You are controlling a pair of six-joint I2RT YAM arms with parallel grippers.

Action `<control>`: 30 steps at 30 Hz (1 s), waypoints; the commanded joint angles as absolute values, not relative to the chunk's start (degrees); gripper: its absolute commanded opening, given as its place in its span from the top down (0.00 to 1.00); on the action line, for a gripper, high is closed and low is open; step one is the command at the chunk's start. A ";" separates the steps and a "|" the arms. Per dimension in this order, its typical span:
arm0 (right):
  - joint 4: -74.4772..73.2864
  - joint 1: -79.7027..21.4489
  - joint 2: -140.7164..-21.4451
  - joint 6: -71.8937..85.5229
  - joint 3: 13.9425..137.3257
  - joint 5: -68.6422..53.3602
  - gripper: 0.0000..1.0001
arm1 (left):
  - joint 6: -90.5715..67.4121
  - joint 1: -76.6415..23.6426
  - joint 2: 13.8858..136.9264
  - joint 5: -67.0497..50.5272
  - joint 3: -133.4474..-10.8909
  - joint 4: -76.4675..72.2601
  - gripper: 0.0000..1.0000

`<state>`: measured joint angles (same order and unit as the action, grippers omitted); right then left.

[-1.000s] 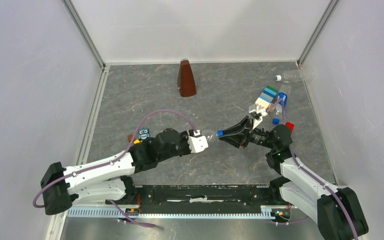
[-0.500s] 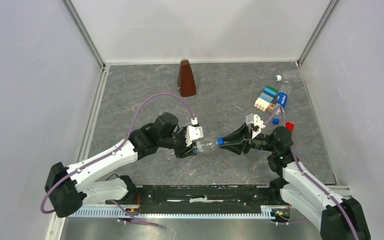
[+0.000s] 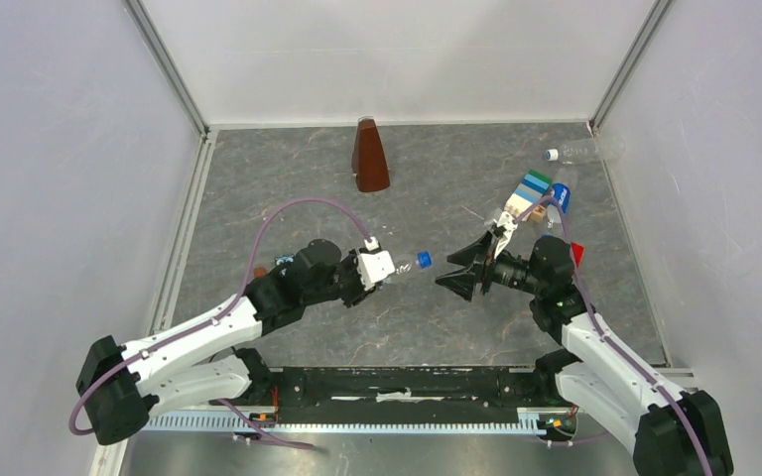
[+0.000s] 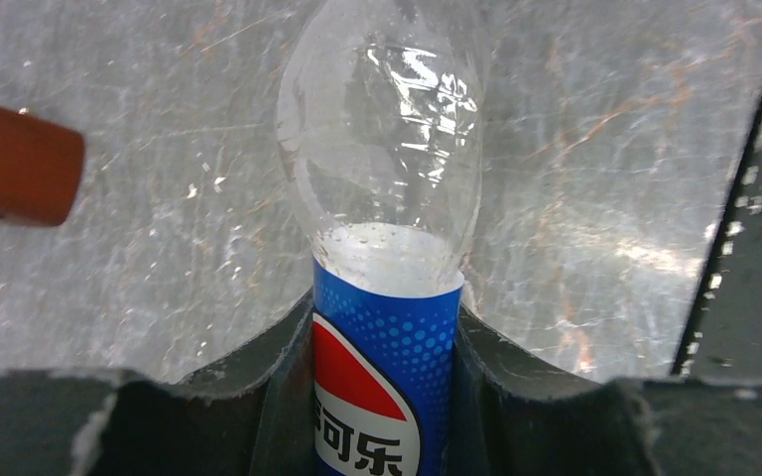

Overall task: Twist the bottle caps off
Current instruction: Unscrew the bottle cap from the plastic bottle.

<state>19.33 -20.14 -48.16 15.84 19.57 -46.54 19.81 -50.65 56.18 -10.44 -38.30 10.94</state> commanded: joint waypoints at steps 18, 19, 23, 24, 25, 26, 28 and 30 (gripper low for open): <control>57.00 -20.04 -61.24 54.24 16.61 -49.30 0.37 | 29.08 -60.46 56.02 8.42 -35.04 -2.11 0.98; 57.05 -20.04 -61.22 53.85 16.66 -49.26 0.38 | 29.01 -60.47 56.10 8.18 -35.05 -2.11 0.98; 56.98 -20.04 -61.54 53.47 16.71 -49.21 0.39 | 29.22 -60.47 56.11 7.78 -35.15 -2.11 0.98; 57.04 -20.04 -61.67 53.38 16.75 -49.22 0.39 | 29.20 -60.45 56.12 7.68 -35.18 -2.11 0.98; 57.04 -20.04 -61.83 53.41 16.82 -49.22 0.41 | 29.20 -60.46 56.15 7.52 -35.24 -2.11 0.98; 57.19 -20.04 -61.92 53.31 16.87 -49.37 0.46 | 29.27 -60.45 56.24 7.40 -35.20 -2.19 0.98; 57.57 -20.04 -62.01 52.93 16.71 -49.56 0.54 | 29.31 -60.47 56.44 7.22 -35.39 -2.04 0.98; 57.39 -19.95 -61.89 52.16 16.87 -50.18 0.65 | 29.31 -60.45 56.50 6.97 -35.56 -1.94 0.98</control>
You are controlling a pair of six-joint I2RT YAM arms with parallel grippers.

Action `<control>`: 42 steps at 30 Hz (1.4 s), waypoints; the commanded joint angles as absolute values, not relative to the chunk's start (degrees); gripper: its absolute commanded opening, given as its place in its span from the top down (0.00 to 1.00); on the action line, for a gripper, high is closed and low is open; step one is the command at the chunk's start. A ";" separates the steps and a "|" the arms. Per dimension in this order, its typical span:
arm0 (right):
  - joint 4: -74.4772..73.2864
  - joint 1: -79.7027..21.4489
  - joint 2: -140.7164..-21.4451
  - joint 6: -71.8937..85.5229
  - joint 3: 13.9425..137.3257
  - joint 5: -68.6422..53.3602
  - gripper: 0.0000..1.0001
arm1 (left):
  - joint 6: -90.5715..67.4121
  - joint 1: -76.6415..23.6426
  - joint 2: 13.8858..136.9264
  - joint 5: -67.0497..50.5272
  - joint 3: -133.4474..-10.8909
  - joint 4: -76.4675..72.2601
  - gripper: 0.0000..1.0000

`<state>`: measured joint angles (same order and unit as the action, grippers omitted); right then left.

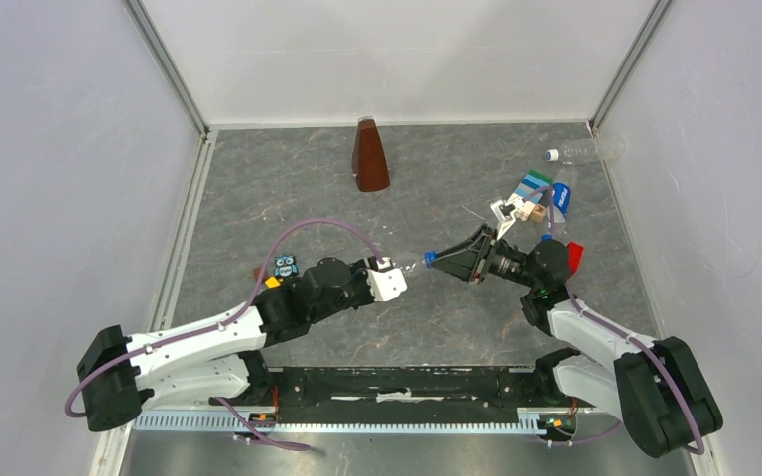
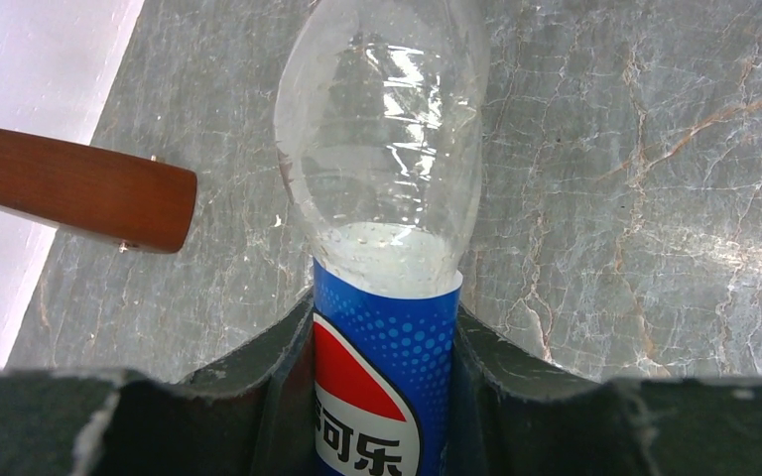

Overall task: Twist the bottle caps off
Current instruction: Unscrew the bottle cap from the plastic bottle.

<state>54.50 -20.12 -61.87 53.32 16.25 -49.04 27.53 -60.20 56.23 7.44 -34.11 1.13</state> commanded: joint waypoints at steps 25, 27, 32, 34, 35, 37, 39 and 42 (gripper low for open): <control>45.98 -20.04 -45.32 21.61 10.81 -59.12 1.00 | 14.33 -46.76 64.72 -42.74 -49.90 17.80 0.95; 46.24 -20.04 -45.00 21.17 10.48 -59.50 1.00 | 14.70 -46.76 65.13 -44.20 -50.19 18.19 0.95; 45.41 -20.04 -44.77 20.62 10.47 -58.99 0.90 | 15.70 -46.74 63.78 -42.66 -49.13 16.79 0.94; 43.92 -19.94 -44.60 19.98 10.84 -57.24 0.67 | 16.22 -46.73 62.40 -39.90 -47.69 15.37 0.95; 42.98 -19.99 -44.55 19.51 11.15 -55.96 0.61 | 16.53 -46.79 61.69 -38.41 -46.66 14.35 0.94; 42.48 -20.04 -44.49 19.69 11.50 -55.12 0.50 | 16.95 -46.76 60.28 -34.65 -44.85 12.73 0.95; 42.32 -20.04 -44.64 20.72 11.87 -54.78 0.41 | 17.20 -46.75 58.86 -31.14 -43.61 11.91 0.95; 39.82 -19.99 -44.19 20.93 12.88 -53.21 0.32 | 17.42 -46.76 57.69 -26.36 -42.65 11.70 0.96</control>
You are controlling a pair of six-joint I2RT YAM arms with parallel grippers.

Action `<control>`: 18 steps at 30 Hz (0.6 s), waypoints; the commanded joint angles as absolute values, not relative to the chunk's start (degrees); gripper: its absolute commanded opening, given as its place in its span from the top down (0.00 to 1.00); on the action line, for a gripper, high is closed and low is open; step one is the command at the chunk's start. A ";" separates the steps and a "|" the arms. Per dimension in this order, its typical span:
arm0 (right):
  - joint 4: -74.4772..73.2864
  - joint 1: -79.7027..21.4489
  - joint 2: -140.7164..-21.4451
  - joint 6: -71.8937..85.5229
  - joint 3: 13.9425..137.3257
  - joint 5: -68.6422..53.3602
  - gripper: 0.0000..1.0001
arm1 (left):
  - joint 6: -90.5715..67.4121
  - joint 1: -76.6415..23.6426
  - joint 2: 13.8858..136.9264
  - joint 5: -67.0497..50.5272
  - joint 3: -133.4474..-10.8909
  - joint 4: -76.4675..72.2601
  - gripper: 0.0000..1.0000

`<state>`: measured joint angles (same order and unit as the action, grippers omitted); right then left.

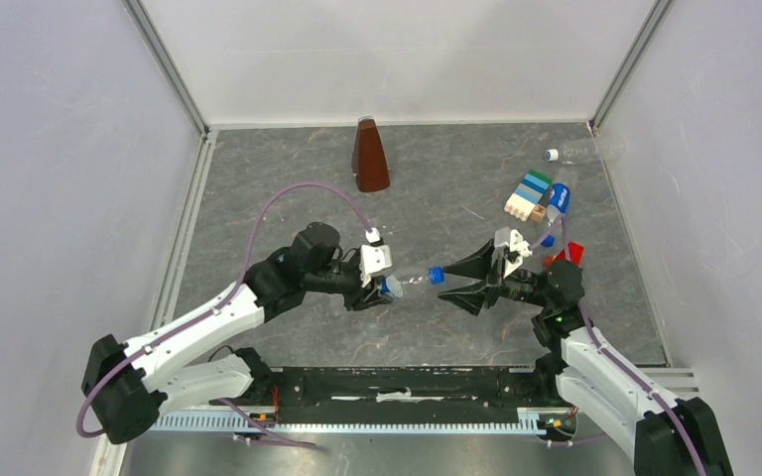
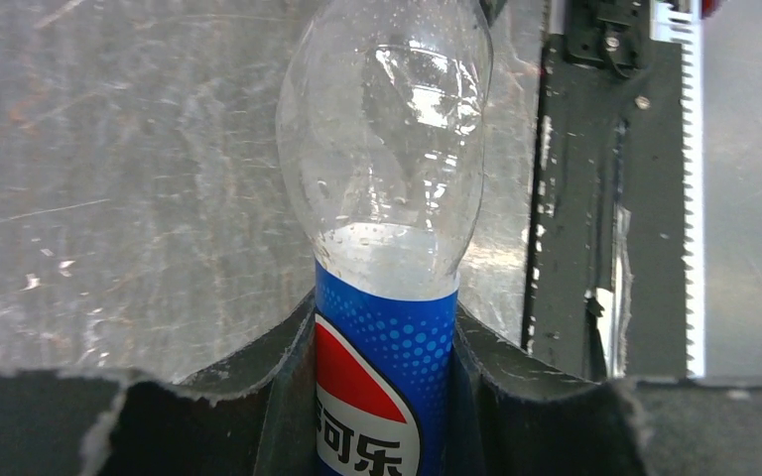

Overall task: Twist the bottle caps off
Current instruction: Unscrew the bottle cap from the plastic bottle.

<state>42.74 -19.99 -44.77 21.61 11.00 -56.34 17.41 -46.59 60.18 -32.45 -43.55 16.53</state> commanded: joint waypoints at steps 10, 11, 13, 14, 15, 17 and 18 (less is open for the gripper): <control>34.91 -19.95 -42.32 27.77 16.99 -47.22 0.30 | 20.23 -51.34 55.34 -7.04 -39.55 7.43 0.98; 34.95 -19.96 -42.61 29.46 17.41 -46.07 0.30 | 21.23 -52.65 54.92 -4.68 -39.00 6.74 0.98; 35.64 -19.94 -43.44 33.62 18.20 -43.91 0.30 | 23.73 -55.81 54.49 0.63 -37.87 5.32 0.98; 36.86 -19.95 -44.28 36.12 18.42 -43.30 0.30 | 24.88 -57.21 54.44 3.60 -37.34 4.50 0.98; 38.35 -19.97 -45.25 38.53 18.30 -43.24 0.30 | 25.84 -58.19 54.41 5.41 -37.03 3.91 0.98; 41.18 -19.95 -47.52 42.01 17.96 -43.25 0.29 | 27.23 -59.72 54.40 6.74 -36.70 2.94 0.98; 42.70 -19.96 -48.96 43.47 17.76 -43.43 0.29 | 27.68 -60.11 54.40 6.88 -36.53 2.22 0.98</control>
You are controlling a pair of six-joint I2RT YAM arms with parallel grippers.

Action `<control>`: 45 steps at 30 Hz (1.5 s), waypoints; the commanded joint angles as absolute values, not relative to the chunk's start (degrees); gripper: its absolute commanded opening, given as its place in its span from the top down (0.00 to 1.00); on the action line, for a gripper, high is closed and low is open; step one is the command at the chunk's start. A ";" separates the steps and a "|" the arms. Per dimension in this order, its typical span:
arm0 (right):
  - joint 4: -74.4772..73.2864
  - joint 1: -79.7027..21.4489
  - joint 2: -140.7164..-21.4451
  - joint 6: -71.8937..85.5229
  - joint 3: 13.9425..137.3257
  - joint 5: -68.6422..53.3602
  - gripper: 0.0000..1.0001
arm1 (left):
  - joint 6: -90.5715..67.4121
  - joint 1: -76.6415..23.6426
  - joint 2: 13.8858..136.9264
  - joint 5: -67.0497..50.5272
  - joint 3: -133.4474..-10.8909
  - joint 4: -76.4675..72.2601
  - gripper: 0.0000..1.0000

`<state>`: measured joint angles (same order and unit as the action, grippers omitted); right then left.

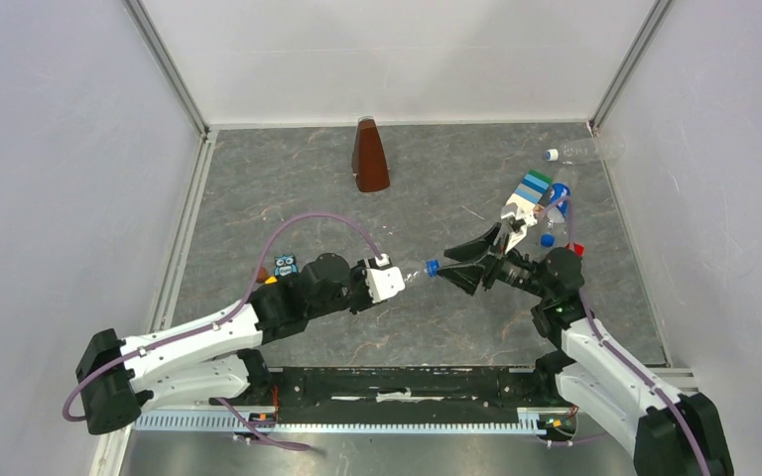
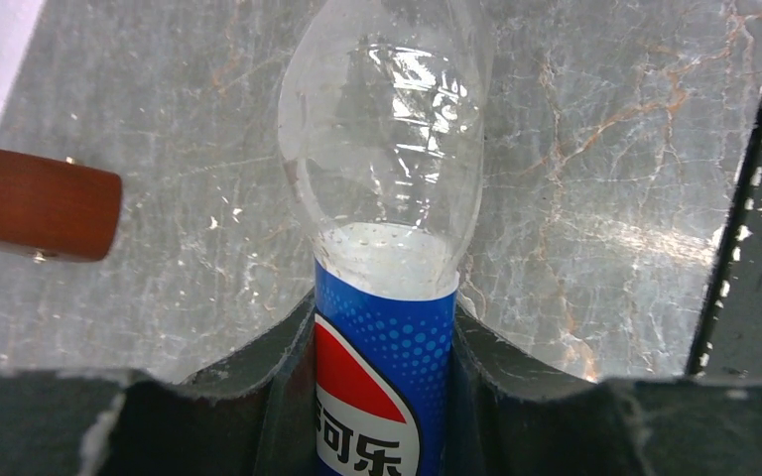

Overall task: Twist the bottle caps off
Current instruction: Unscrew the bottle cap from the plastic bottle.

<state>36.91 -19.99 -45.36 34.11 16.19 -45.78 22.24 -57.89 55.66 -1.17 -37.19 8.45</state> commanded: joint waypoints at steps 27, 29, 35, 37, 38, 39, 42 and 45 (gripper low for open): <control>49.44 -19.95 -56.77 46.44 17.42 -49.48 0.39 | 28.98 -61.62 56.52 6.47 -36.35 -1.29 0.98; 49.82 -19.95 -56.87 46.40 17.48 -50.05 0.43 | 28.71 -61.66 56.19 6.41 -35.94 -1.57 0.98; 61.77 -19.95 -55.58 50.08 14.50 -52.90 0.66 | 28.59 -61.69 55.57 6.50 -35.62 -1.24 0.98; 66.90 -19.95 -55.10 52.08 13.40 -54.30 0.66 | 28.50 -61.62 55.37 6.27 -35.49 -1.27 0.98; 68.39 -19.95 -54.89 52.56 13.07 -54.85 0.61 | 28.48 -61.67 55.26 6.03 -35.42 -1.32 0.98; 68.73 -19.95 -54.59 52.75 13.05 -55.10 0.54 | 28.34 -61.66 55.23 5.83 -35.41 -1.32 0.98; 66.07 -19.95 -53.94 51.16 13.36 -54.65 0.39 | 28.28 -61.66 55.19 5.37 -35.34 -1.24 0.98; 59.39 -19.95 -53.63 47.77 14.48 -53.10 0.36 | 28.28 -61.61 54.98 5.28 -35.25 -1.15 0.98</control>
